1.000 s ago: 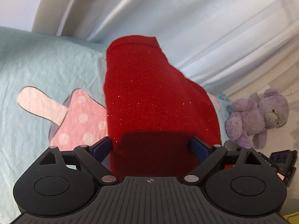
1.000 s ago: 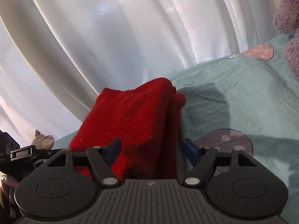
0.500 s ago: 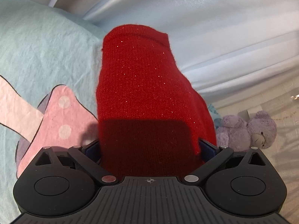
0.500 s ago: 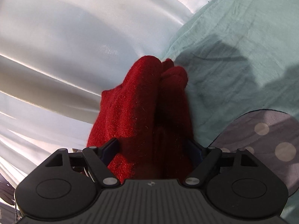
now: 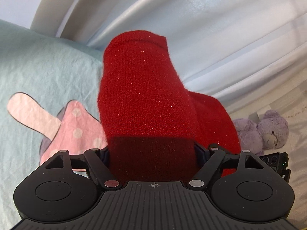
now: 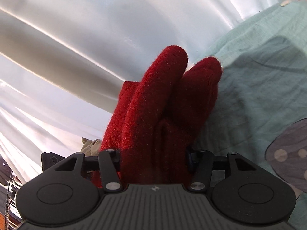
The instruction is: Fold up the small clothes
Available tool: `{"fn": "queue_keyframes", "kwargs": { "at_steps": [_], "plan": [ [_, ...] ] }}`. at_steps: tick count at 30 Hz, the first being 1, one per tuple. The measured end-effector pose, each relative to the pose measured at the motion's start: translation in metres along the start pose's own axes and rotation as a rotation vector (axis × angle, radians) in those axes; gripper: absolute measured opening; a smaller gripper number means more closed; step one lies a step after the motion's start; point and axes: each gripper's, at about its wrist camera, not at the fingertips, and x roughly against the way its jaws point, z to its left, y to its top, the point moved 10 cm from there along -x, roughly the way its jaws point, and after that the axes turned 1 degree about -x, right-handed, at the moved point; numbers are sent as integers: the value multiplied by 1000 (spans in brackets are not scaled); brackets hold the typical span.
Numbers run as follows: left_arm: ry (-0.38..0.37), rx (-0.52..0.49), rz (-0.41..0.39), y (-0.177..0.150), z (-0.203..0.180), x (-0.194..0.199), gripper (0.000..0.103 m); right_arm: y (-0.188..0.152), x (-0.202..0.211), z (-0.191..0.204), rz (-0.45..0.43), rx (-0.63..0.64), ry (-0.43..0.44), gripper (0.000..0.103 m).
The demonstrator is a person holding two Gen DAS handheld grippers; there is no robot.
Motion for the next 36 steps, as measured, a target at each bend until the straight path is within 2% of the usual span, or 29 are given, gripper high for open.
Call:
{"fn": "queue_keyframes", "kwargs": {
  "at_steps": [6,9,10,11,13,17,19,21,24,27,28,30,31,33,34,36],
  "plan": [
    [161,-81,-91,0,3,58,85,-21,-19,32,51,33,55,51],
    [251,-107,-93,-9,19,62,89,-35,-34,45,72,77,61,50],
    [308,-79,-79,-13,32,65,88,-37,-37,46,68,102,23,55],
    [348,-60,-80,-17,40,71,87,-38,-40,43,60,123,-40,65],
    [339,-69,-139,-24,41,92,87,-37,-34,34,29,139,-158,69],
    [312,-100,-195,-54,30,133,88,-46,10,35,-38,111,-158,68],
    [331,-118,-184,-71,30,142,89,-63,43,40,-55,143,-173,68],
    [337,-124,-154,-94,29,143,89,-88,60,52,-51,138,-135,68],
    [323,-128,-64,-125,31,129,90,-113,61,62,-26,101,-80,68],
    [380,-164,-32,-135,36,116,88,-126,45,57,6,87,-99,67],
    [421,-176,-42,-134,39,114,86,-128,38,54,18,86,-105,65],
    [469,-193,-59,-130,43,112,84,-135,27,50,29,97,-129,45],
    [476,-194,-56,-132,46,113,84,-136,23,50,34,111,-139,39],
    [470,-182,-54,-132,47,115,81,-137,19,56,30,173,-176,11],
    [475,-182,-52,-133,46,116,80,-136,20,62,21,239,-207,11],
    [529,-197,-48,-134,48,121,80,-130,27,75,-44,392,-297,10]
  ]
}}
